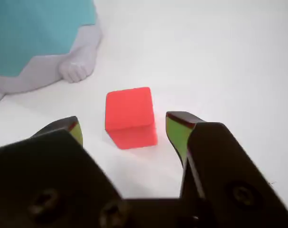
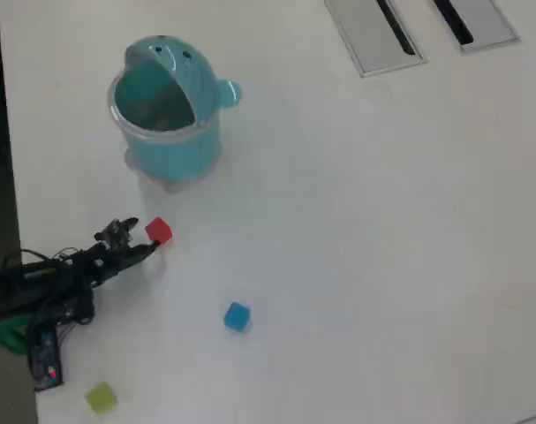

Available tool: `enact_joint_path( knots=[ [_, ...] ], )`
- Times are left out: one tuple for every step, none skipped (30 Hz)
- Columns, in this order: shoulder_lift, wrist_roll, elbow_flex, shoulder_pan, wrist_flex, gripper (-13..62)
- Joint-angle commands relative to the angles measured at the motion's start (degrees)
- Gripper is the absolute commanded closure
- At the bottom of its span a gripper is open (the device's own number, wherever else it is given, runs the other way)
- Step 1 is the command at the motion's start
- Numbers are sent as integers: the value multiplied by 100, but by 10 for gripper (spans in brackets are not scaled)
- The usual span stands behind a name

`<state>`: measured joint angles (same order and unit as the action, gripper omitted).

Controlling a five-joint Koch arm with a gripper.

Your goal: Grasp RGB lego blocks and put them in the bin one by one.

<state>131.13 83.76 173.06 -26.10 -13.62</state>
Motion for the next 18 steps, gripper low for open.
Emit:
enact_joint_path(
  knots=[
    [97,308,-510,-44,53,180],
    [35,316,-580,-35,62,180],
    [-35,325,-642,-18,62,180],
    [-88,334,-703,0,70,180],
    [-167,334,-756,26,70,180],
    [-246,352,-800,62,79,180],
    [-334,387,-826,97,79,180],
    [-404,387,-853,123,79,180],
    [-554,387,-905,141,79,180],
    [-650,387,-932,149,79,180],
    [-729,387,-967,158,79,180],
    [-826,387,-1002,158,79,180],
    [-932,387,-1037,167,79,180],
    [-1020,387,-1081,185,70,180],
    [-1116,387,-1134,185,70,180],
    [-1204,387,-1187,202,70,180],
    [-1274,387,-1230,211,70,180],
    [-1345,387,-1239,220,79,180]
  ],
)
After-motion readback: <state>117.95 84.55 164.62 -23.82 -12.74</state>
